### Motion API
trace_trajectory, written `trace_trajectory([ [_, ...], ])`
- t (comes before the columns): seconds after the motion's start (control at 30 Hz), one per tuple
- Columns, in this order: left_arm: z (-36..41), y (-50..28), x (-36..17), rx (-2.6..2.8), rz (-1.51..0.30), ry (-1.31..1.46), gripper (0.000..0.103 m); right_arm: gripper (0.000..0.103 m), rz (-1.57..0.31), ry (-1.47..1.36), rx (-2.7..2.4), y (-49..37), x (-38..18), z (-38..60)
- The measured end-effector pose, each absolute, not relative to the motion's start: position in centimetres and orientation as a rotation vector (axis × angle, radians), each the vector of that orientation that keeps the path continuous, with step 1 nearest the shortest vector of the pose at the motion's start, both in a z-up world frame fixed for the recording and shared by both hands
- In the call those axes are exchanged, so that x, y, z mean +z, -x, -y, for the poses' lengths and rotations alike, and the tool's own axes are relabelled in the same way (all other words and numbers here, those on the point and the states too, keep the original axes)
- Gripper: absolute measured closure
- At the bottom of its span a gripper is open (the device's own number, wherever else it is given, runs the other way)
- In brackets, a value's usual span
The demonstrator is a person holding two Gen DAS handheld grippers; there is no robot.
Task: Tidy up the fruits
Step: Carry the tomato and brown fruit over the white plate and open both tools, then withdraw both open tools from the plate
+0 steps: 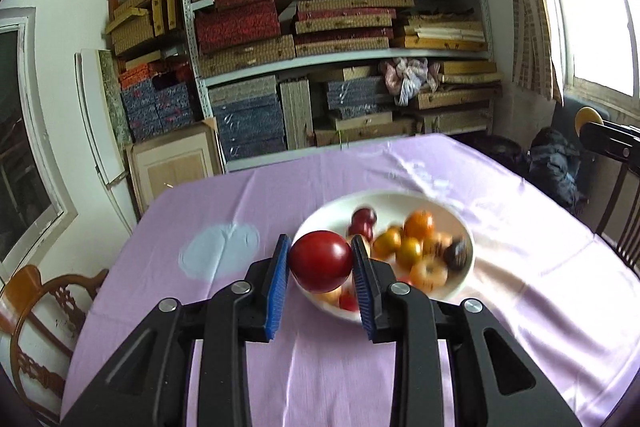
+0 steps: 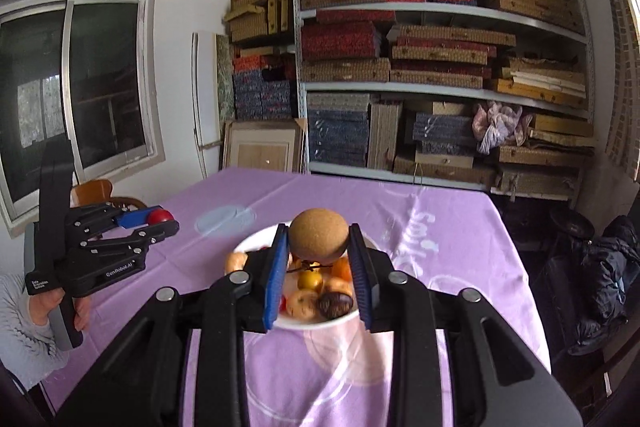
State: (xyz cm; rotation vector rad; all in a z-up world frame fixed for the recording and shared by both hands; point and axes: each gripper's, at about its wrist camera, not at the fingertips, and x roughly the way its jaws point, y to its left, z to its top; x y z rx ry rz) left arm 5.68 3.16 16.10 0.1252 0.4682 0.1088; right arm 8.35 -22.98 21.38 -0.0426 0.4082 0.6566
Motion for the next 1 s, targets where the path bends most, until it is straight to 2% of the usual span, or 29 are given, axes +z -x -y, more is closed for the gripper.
trace_trajectory([
  [0.13,-3.5,-10.5,17.2,0.078,-0.511,-0.086,0.072,0.074,-0.441,0.024,0.675,-12.2,22.1,20.5],
  [0.4,-5.3,-19.3,9.6,0.061,-0.709,0.02,0.072,0.074,-0.67,0.075,0.691,-20.1,12.6,12.6],
  [0.63,-6.5,-21.6,6.1,0.042,-0.762,0.071,0.072,0.074,-0.749,0.125,0.69,-22.2,7.6,9.5],
  [0.7,-6.8,-21.8,6.1,0.05,-0.756,0.074,0.065,0.074,-0.76,0.128,0.694,-22.4,7.1,9.0],
  [0.73,-6.9,-21.7,6.2,0.055,-0.748,0.077,0.06,0.071,-0.759,0.133,0.693,-22.4,6.9,8.9],
  [0.77,-6.9,-21.6,6.5,0.061,-0.741,0.077,0.051,0.063,-0.75,0.133,0.691,-22.4,6.9,9.0],
  [0.8,-7.0,-21.3,6.9,0.068,-0.734,0.073,0.043,0.06,-0.738,0.125,0.689,-22.2,7.2,9.1],
  [0.9,-7.1,-19.6,8.7,0.081,-0.694,0.072,0.036,0.054,-0.685,0.087,0.69,-21.2,9.5,10.3],
  [0.97,-7.1,-18.1,10.2,0.08,-0.673,0.074,0.031,0.035,-0.629,0.079,0.681,-19.7,11.5,11.2],
  [1.0,-7.0,-17.1,10.9,0.081,-0.658,0.072,0.027,0.03,-0.599,0.075,0.671,-18.9,12.6,11.8],
])
